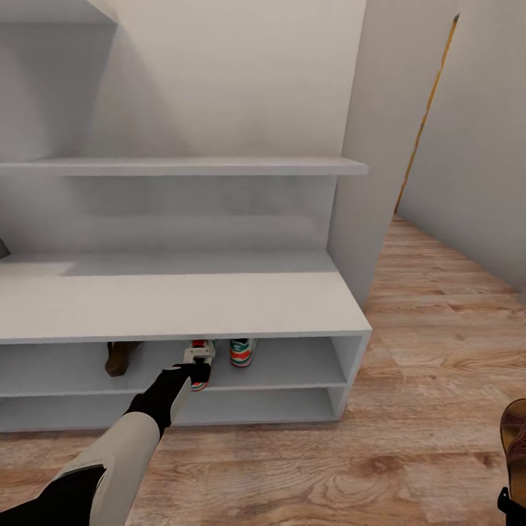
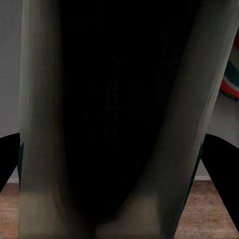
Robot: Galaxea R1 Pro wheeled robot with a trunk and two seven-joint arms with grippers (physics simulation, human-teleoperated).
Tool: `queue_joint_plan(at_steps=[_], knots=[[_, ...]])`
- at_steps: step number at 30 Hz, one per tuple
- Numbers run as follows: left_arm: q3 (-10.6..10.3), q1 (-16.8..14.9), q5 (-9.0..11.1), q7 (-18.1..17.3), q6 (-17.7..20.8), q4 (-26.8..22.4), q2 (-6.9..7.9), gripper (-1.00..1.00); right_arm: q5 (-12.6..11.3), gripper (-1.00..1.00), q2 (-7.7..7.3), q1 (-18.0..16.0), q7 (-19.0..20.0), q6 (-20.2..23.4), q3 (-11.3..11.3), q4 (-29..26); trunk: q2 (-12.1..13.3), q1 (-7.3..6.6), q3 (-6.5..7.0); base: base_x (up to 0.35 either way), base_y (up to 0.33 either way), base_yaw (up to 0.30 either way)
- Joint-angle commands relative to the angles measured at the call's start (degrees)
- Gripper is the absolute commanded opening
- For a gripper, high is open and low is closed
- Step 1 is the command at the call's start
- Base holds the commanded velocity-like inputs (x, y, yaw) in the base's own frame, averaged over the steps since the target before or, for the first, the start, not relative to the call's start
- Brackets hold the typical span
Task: Pick up the two gym shoes and the two sandals from the corridor floor and place them onto the hallstand (shoe rack) in the corridor, making sure they are on the rack and not on the floor. Arrange them so the two gym shoes are next to each other and the two sandals are next to each other.
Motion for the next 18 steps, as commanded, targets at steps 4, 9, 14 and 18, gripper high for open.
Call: queue_joint_plan(at_steps=[4, 9, 14, 18], knots=[[0.32, -0.01, -0.58, -0.09, 0.28, -0.1, -0.06, -1.0, 0.6, -1.0, 0.0, -0.05, -0.19, -0.17, 0.0, 0.09, -0.02, -0.01, -0.05, 0.018, 0.0, -0.003], [0.34, -0.02, -0.58, -0.09, 0.28, -0.08, -0.06, -1.0, 0.62, -1.0, 0.0, -0.05, -0.19, -0.18, 0.01, 0.11, -0.02, -0.01, -0.05, 0.127, 0.0, 0.0], [0.39, -0.01, -0.58, -0.09, 0.27, -0.07, -0.06, -1.0, 0.55, -1.0, 0.0, -0.05, -0.19, -0.18, -0.06, 0.09, -0.02, -0.01, -0.05, 0.037, 0.0, 0.0], [0.34, -0.01, -0.58, -0.09, 0.27, -0.09, -0.07, -1.0, 0.54, -1.0, 0.0, -0.05, -0.19, -0.18, -0.08, 0.09, -0.02, -0.01, -0.05, 0.007, 0.0, 0.0]])
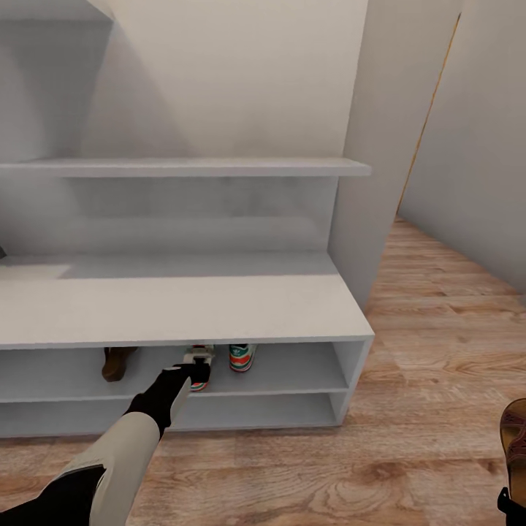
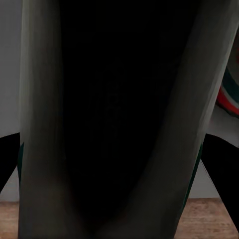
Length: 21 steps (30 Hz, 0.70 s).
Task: Pick up the two gym shoes and the two sandals from the corridor floor and place them onto the hallstand (shoe rack) in the corridor, making sure they are on the rack and not on the floor. Arrange them so the two gym shoes are next to each other and the two sandals are next to each other.
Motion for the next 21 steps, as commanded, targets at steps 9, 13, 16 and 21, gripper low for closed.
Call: queue_joint_plan(at_steps=[9, 13, 16, 21], knots=[[0.35, -0.02, -0.58, -0.1, 0.27, -0.13, -0.14, -1.0, 0.44, -1.0, 0.01, -0.05, -0.19, -0.11, -0.09, 0.13, -0.02, -0.01, -0.05, 0.066, 0.0, 0.0], [0.35, -0.02, -0.58, -0.09, 0.27, -0.1, -0.15, -1.0, 0.44, -1.0, 0.01, -0.05, -0.19, -0.14, -0.09, 0.14, -0.02, -0.01, -0.05, 0.013, 0.0, 0.0], [0.35, -0.02, -0.58, -0.1, 0.27, -0.13, -0.13, -1.0, 0.44, -1.0, 0.01, -0.05, -0.19, -0.14, -0.09, 0.14, -0.02, -0.01, -0.05, 0.14, 0.0, 0.0], [0.37, -0.02, -0.58, -0.13, 0.27, -0.13, -0.14, -1.0, 0.44, -1.0, 0.01, -0.05, -0.19, -0.12, -0.09, 0.15, -0.02, -0.01, -0.05, 0.073, 0.0, 0.0]])
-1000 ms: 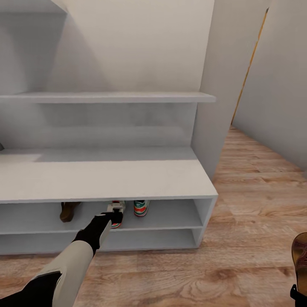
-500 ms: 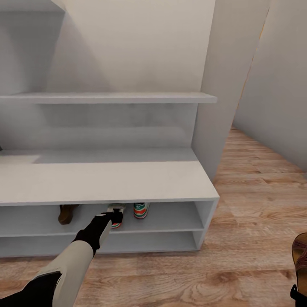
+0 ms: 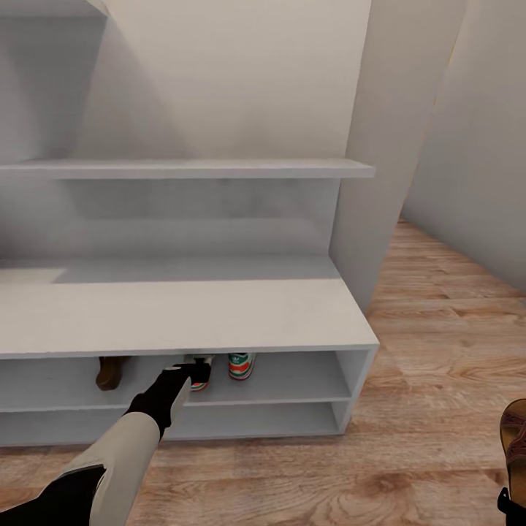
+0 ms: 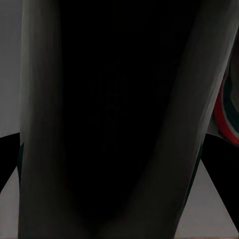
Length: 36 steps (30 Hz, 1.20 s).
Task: Pick up the two gym shoes and the two sandals from the corridor floor and place them onto the hallstand (shoe rack) in the corridor, making sure they are on the rack and not on the floor. Arrange them so the two gym shoes are next to each other and the two sandals are next to each other.
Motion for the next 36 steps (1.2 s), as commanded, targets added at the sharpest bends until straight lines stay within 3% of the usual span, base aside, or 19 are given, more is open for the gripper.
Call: queue_joint_plan(at_steps=[1, 32, 33, 36], knots=[[0.37, -0.02, -0.59, -0.1, 0.27, -0.09, -0.06, -1.0, 0.44, -1.0, 0.01, -0.05, -0.19, -0.11, -0.09, 0.05, -0.02, -0.01, -0.05, 0.023, 0.0, 0.0], [0.36, -0.02, -0.59, -0.14, 0.18, -0.1, -0.06, -1.0, 0.44, -1.0, 0.01, -0.05, -0.19, -0.1, -0.09, 0.22, -0.02, -0.01, -0.05, 0.03, -0.024, 0.0], [0.36, -0.02, -0.59, -0.14, 0.18, -0.09, -0.04, 1.0, 0.44, -1.0, 0.01, -0.05, -0.19, -0.1, -0.09, 0.22, -0.02, -0.01, -0.05, 0.0, 0.0, 0.0], [0.4, -0.02, -0.59, -0.14, 0.2, 0.0, -0.03, 1.0, 0.44, -1.0, 0.01, -0.05, -0.19, -0.1, -0.09, 0.19, -0.02, -0.01, -0.05, 0.0, 0.0, 0.0]])
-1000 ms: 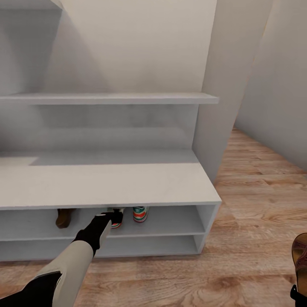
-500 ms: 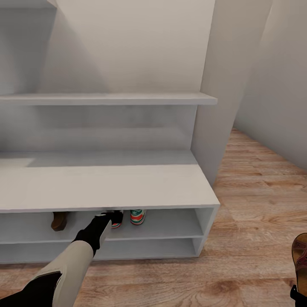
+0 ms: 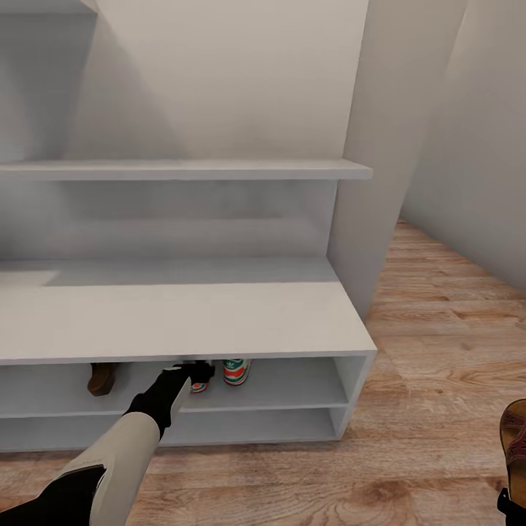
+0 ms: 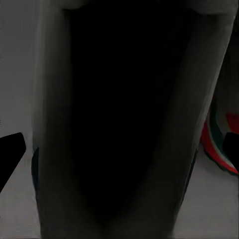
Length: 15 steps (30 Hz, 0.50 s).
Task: Pick up the two gym shoes and the two sandals from the corridor floor and place them onto the hallstand (shoe rack) in the corridor, making sure they are on the rack and not on the floor. Arrange them so the two gym shoes are next to each other and the two sandals are next to each other.
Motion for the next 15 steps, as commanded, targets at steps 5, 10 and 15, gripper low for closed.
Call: queue_joint_plan(at_steps=[5, 10, 15], knots=[[0.4, -0.02, -0.56, -0.09, -0.35, -0.1, -0.04, 1.0, 0.45, -1.0, 0.01, -0.05, -0.19, -0.11, -0.09, 0.0, -0.02, -0.01, -0.05, -0.006, 0.001, 0.0], [0.42, -0.02, -0.5, -0.07, -2.32, -0.05, -0.03, 1.0, 0.45, -1.0, 0.01, -0.05, -0.19, -0.11, -0.09, -0.01, -0.02, -0.01, -0.05, -0.191, 0.064, 0.0], [0.43, -0.02, -0.49, -0.08, -2.74, -0.04, -0.03, 1.0, 0.45, -1.0, 0.01, -0.05, -0.19, -0.11, -0.09, 0.03, -0.02, -0.01, -0.05, -0.297, 0.118, 0.0]])
